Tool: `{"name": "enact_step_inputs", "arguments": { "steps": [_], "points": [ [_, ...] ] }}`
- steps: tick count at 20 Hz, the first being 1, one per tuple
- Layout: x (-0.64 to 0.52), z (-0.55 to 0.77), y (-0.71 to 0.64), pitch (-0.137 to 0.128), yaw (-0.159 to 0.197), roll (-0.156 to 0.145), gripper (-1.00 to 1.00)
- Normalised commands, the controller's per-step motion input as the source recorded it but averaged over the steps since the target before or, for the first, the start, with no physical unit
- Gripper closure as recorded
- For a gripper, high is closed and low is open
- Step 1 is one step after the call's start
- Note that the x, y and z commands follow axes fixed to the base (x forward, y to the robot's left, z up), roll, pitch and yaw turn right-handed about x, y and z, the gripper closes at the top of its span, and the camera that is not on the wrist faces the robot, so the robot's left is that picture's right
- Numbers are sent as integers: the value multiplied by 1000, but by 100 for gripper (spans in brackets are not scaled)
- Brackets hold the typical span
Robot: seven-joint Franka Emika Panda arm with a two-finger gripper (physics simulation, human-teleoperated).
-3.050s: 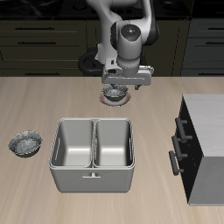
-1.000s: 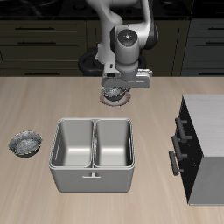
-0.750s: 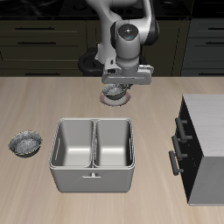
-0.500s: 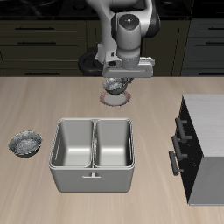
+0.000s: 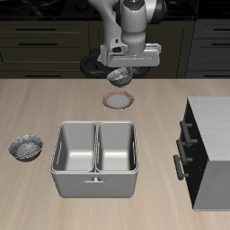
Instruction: Pick up the bowl on the plate and place it on top of the white cabinet
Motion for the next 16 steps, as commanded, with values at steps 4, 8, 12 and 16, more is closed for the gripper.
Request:
{"name": "enact_step_inputs", "arguments": {
  "steps": [4,8,12,16],
  "points": [
    [72,456,100,-85,32,7,100],
    [145,421,69,-48,19,-3,100],
    [-33,565,98,-96,10,15,100],
    [-13,436,72,-72,22,10,100]
  ]
}}
